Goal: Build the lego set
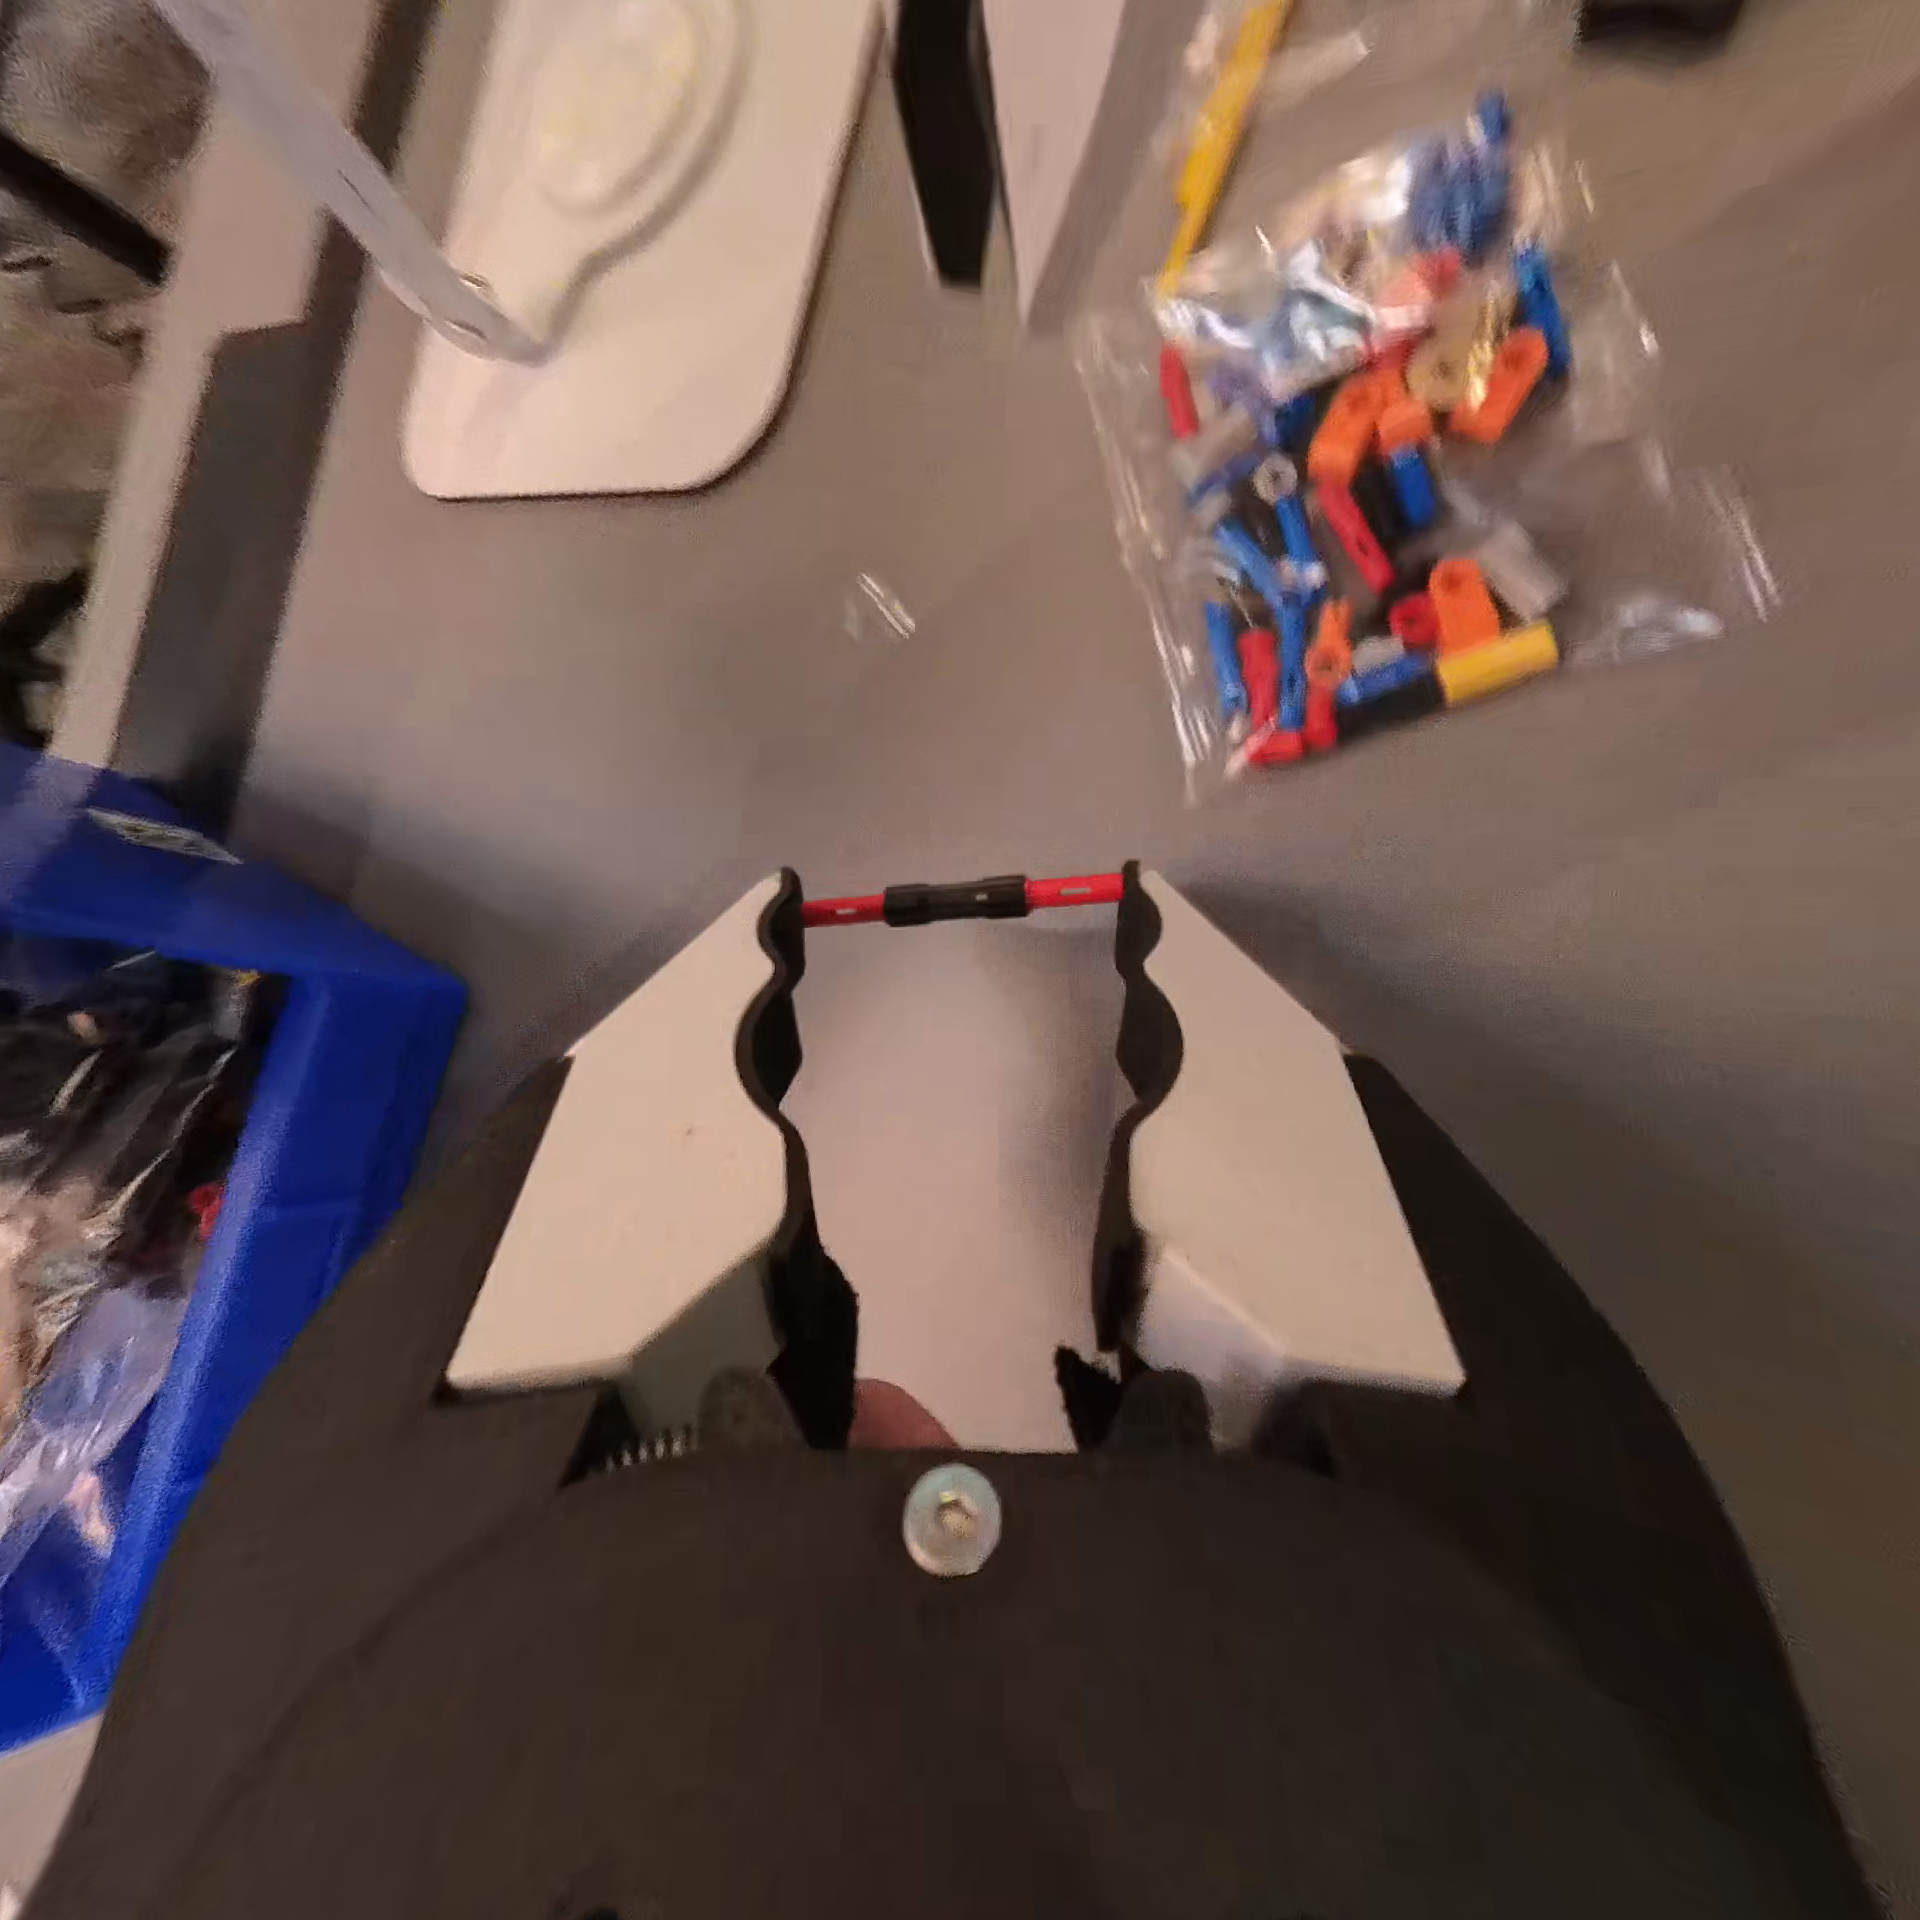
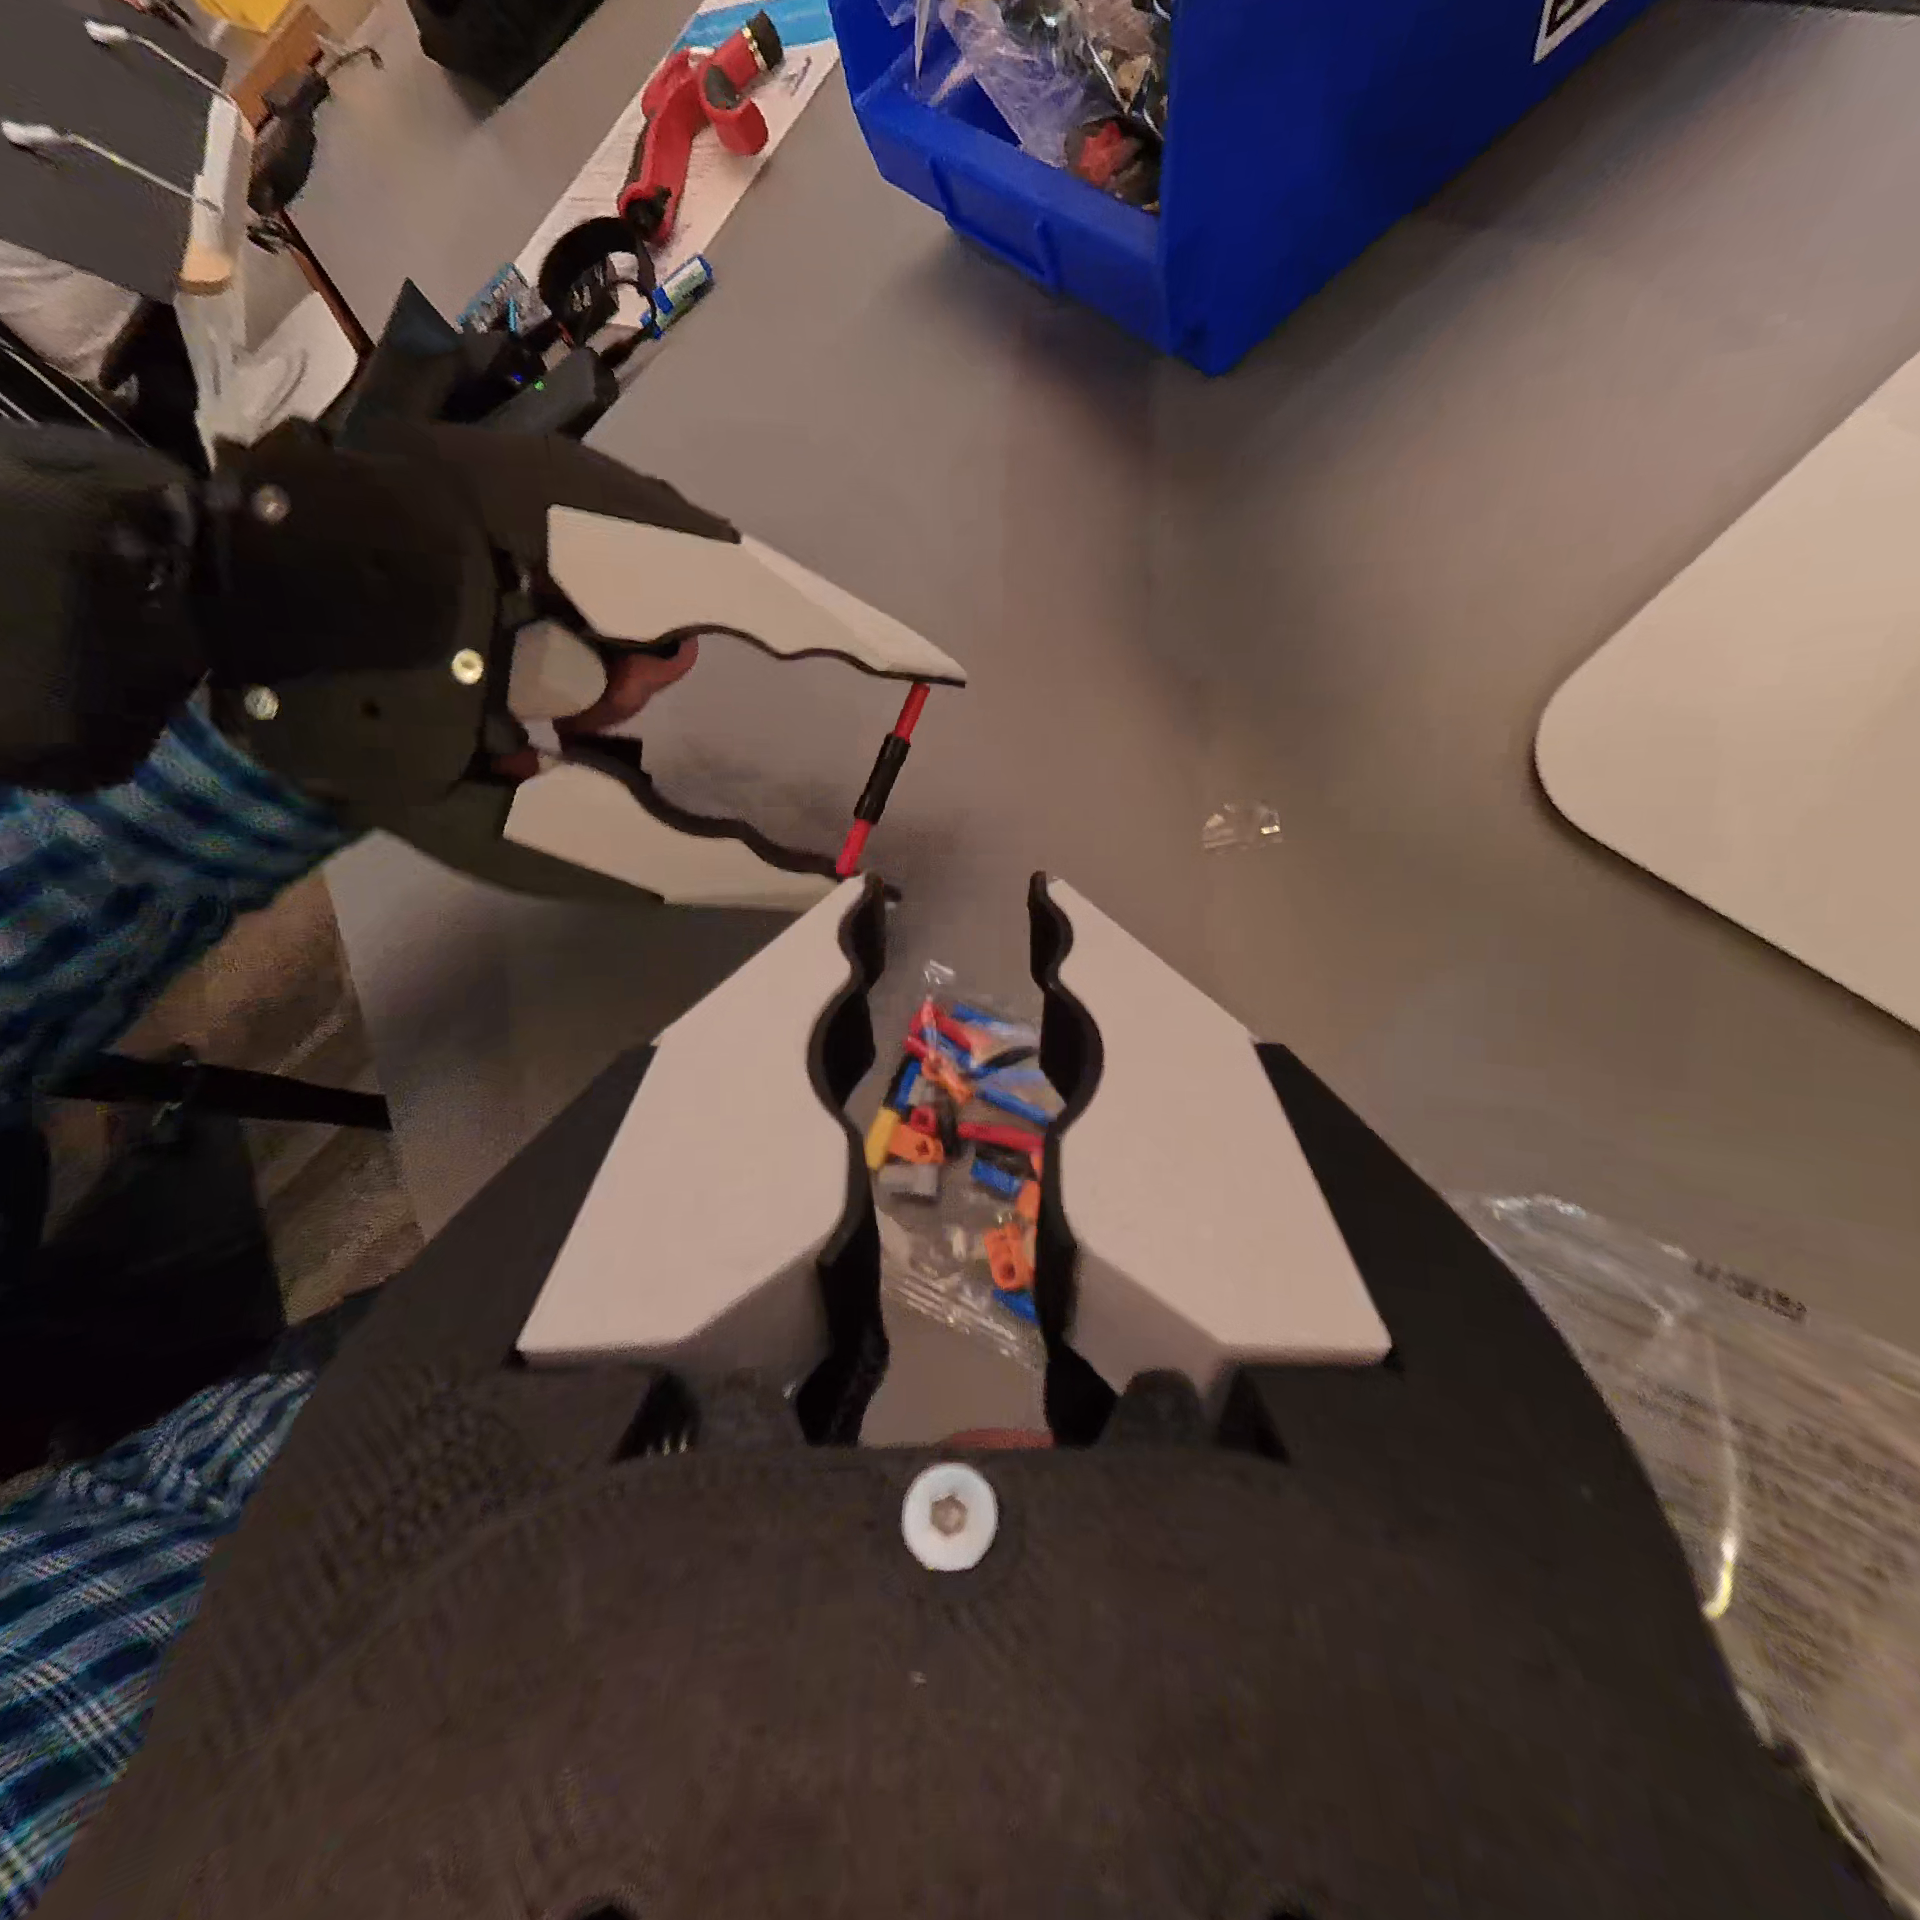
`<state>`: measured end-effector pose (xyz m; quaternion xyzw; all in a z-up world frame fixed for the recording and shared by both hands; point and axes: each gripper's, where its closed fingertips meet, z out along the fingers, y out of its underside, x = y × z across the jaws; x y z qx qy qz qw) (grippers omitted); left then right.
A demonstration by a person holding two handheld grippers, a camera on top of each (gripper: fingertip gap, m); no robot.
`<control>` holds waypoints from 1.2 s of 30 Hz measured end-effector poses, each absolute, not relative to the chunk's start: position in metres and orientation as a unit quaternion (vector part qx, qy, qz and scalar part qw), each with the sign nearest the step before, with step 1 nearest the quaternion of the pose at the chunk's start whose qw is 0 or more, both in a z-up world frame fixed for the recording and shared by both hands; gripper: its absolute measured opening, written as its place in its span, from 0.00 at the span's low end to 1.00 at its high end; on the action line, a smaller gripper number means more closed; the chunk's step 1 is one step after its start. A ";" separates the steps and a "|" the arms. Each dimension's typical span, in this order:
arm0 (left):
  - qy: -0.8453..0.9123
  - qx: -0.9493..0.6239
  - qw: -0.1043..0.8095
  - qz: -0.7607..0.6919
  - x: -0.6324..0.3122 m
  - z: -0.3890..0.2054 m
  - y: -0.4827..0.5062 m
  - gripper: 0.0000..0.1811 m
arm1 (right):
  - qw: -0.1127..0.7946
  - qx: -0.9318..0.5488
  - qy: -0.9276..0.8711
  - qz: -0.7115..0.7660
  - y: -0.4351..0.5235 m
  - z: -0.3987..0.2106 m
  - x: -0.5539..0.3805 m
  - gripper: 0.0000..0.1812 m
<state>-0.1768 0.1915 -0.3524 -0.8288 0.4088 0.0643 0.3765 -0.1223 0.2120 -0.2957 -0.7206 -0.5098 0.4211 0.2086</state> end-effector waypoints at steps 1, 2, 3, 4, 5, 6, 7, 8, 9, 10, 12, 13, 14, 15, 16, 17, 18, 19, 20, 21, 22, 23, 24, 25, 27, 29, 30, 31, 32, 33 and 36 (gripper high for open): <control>0.423 -0.831 0.358 0.053 -0.178 -0.360 0.188 0.32 | 0.210 -0.721 -0.514 0.415 0.212 -0.297 -0.118 0.14; 0.431 -0.834 0.342 0.047 -0.181 -0.366 0.187 0.33 | 0.210 -0.721 -0.518 0.409 0.211 -0.299 -0.114 0.14; 0.433 -0.830 0.349 0.036 -0.181 -0.365 0.189 0.32 | 0.210 -0.721 -0.521 0.406 0.210 -0.300 -0.111 0.14; 0.437 -0.832 0.340 0.027 -0.182 -0.367 0.189 0.32 | 0.210 -0.720 -0.524 0.404 0.210 -0.301 -0.108 0.13; 0.440 -0.833 0.335 0.015 -0.182 -0.367 0.189 0.32 | 0.212 -0.718 -0.528 0.402 0.209 -0.301 -0.105 0.12; 0.440 -0.835 0.331 0.007 -0.183 -0.368 0.190 0.32 | 0.217 -0.714 -0.531 0.401 0.209 -0.300 -0.103 0.12; 0.440 -0.836 0.327 0.000 -0.184 -0.368 0.191 0.32 | 0.220 -0.712 -0.533 0.401 0.208 -0.300 -0.101 0.11; 0.438 -0.839 0.323 -0.010 -0.184 -0.369 0.191 0.32 | 0.218 -0.713 -0.533 0.399 0.208 -0.300 -0.099 0.11; 0.437 -0.841 0.318 -0.018 -0.183 -0.370 0.191 0.32 | 0.217 -0.714 -0.534 0.398 0.208 -0.301 -0.097 0.11; 0.439 -0.842 0.314 -0.025 -0.183 -0.370 0.190 0.32 | 0.215 -0.715 -0.535 0.397 0.208 -0.302 -0.096 0.11; 0.433 -0.848 0.302 -0.046 -0.181 -0.372 0.189 0.33 | 0.212 -0.715 -0.534 0.398 0.208 -0.303 -0.094 0.12; 0.428 -0.851 0.298 -0.056 -0.181 -0.373 0.189 0.34 | 0.211 -0.715 -0.533 0.400 0.208 -0.302 -0.094 0.11; 0.425 -0.854 0.295 -0.063 -0.181 -0.373 0.189 0.35 | 0.210 -0.716 -0.533 0.400 0.209 -0.302 -0.093 0.11; 0.424 -0.855 0.292 -0.068 -0.180 -0.374 0.189 0.36 | 0.209 -0.716 -0.533 0.401 0.209 -0.302 -0.092 0.11; 0.423 -0.855 0.289 -0.074 -0.180 -0.374 0.188 0.36 | 0.208 -0.716 -0.532 0.401 0.209 -0.302 -0.092 0.11; 0.422 -0.857 0.284 -0.080 -0.179 -0.375 0.187 0.37 | 0.208 -0.716 -0.532 0.400 0.210 -0.302 -0.091 0.11; 0.419 -0.859 0.282 -0.083 -0.180 -0.375 0.187 0.38 | 0.208 -0.716 -0.533 0.400 0.210 -0.302 -0.090 0.11; 0.416 -0.860 0.281 -0.085 -0.180 -0.376 0.188 0.39 | 0.208 -0.717 -0.533 0.399 0.211 -0.302 -0.089 0.11; 0.415 -0.861 0.280 -0.089 -0.180 -0.376 0.187 0.38 | 0.209 -0.718 -0.532 0.398 0.212 -0.302 -0.089 0.11; 0.414 -0.861 0.280 -0.090 -0.180 -0.376 0.187 0.38 | 0.210 -0.718 -0.532 0.397 0.213 -0.302 -0.088 0.11; 0.413 -0.861 0.282 -0.090 -0.180 -0.376 0.187 0.38 | 0.211 -0.719 -0.532 0.395 0.214 -0.302 -0.087 0.11; 0.413 -0.861 0.283 -0.090 -0.180 -0.376 0.187 0.38 | 0.212 -0.719 -0.532 0.393 0.215 -0.301 -0.086 0.11; 0.412 -0.862 0.283 -0.088 -0.180 -0.376 0.187 0.38 | 0.214 -0.720 -0.532 0.391 0.216 -0.301 -0.085 0.12; 0.413 -0.861 0.284 -0.085 -0.181 -0.376 0.187 0.38 | 0.216 -0.720 -0.533 0.388 0.216 -0.301 -0.084 0.12; 0.414 -0.861 0.287 -0.068 -0.183 -0.374 0.189 0.38 | 0.223 -0.720 -0.535 0.381 0.218 -0.300 -0.082 0.12; 0.404 -0.865 0.294 -0.053 -0.186 -0.371 0.190 0.38 | 0.231 -0.722 -0.535 0.374 0.221 -0.298 -0.080 0.14; 0.396 -0.866 0.301 -0.044 -0.187 -0.368 0.192 0.39 | 0.236 -0.724 -0.533 0.370 0.223 -0.297 -0.079 0.16; 0.389 -0.868 0.307 -0.037 -0.187 -0.365 0.193 0.40 | 0.242 -0.726 -0.532 0.364 0.225 -0.296 -0.078 0.18; 0.380 -0.870 0.312 -0.030 -0.186 -0.362 0.194 0.42 | 0.248 -0.727 -0.531 0.359 0.227 -0.296 -0.076 0.19; 0.366 -0.874 0.318 -0.019 -0.186 -0.359 0.197 0.43 | 0.253 -0.727 -0.530 0.354 0.229 -0.295 -0.075 0.20; 0.347 -0.876 0.336 -0.008 -0.172 -0.351 0.198 0.50 | 0.267 -0.728 -0.530 0.342 0.233 -0.291 -0.071 0.24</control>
